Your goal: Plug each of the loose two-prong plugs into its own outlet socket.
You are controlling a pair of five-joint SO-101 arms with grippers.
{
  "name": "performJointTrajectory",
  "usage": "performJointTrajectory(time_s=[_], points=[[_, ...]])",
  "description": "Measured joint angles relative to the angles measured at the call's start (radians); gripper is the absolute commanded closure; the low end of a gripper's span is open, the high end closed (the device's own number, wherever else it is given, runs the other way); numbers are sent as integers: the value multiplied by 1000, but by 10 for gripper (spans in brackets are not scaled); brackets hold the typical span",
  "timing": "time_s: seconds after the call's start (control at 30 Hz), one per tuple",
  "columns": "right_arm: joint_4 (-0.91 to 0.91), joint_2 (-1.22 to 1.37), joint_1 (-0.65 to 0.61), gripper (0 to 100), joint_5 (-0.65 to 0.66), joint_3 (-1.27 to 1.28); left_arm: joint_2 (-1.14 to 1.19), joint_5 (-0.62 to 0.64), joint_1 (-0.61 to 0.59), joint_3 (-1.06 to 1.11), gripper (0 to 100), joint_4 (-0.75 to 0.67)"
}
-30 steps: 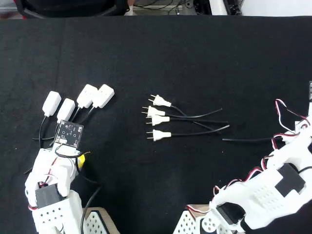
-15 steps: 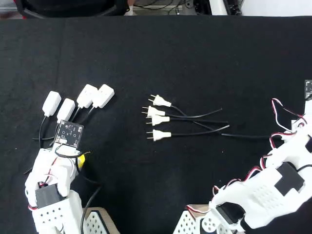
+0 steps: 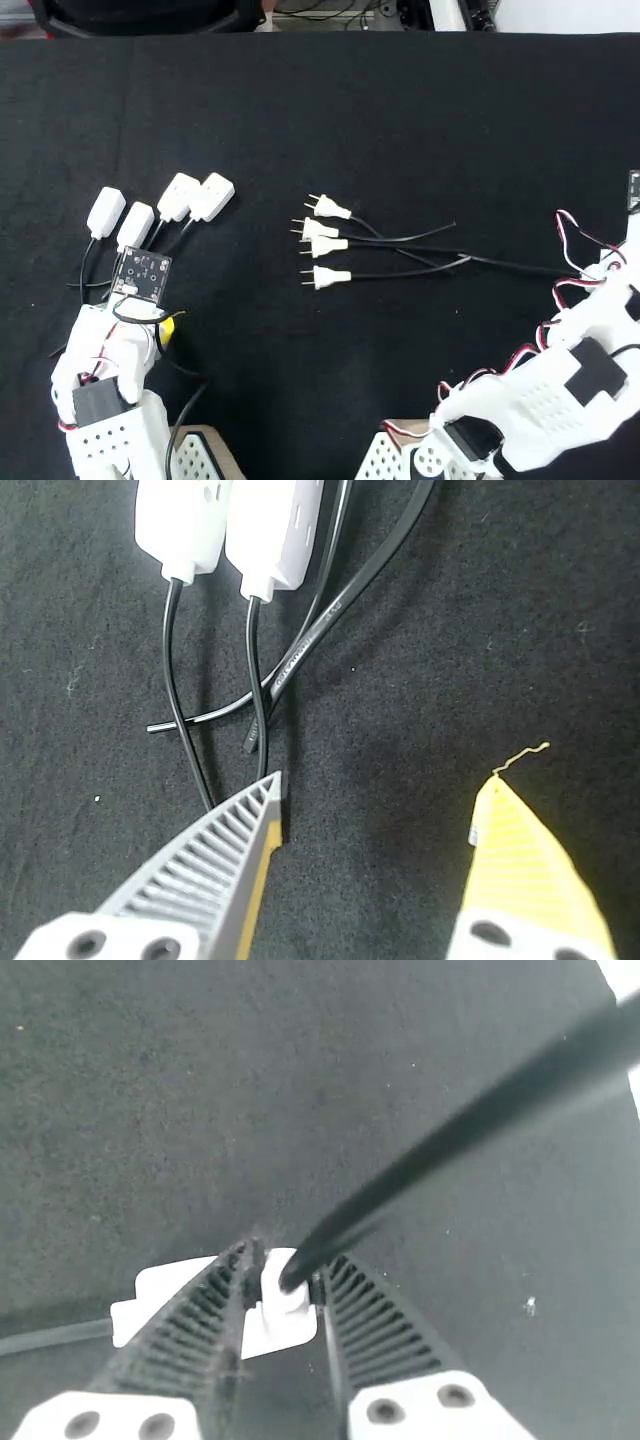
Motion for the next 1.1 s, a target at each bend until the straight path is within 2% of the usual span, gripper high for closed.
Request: performJointTrajectory(time_s=[0.43,0.7,0.9,1.1], points=[[-12,55,51,986,-146,-8,0,0,0,0,701,0],[-12,94,166,986,-193,11,0,0,0,0,701,0],[-12,95,169,986,-250,12,0,0,0,0,701,0],[6,91,170,986,-371,-21,0,0,0,0,701,0]])
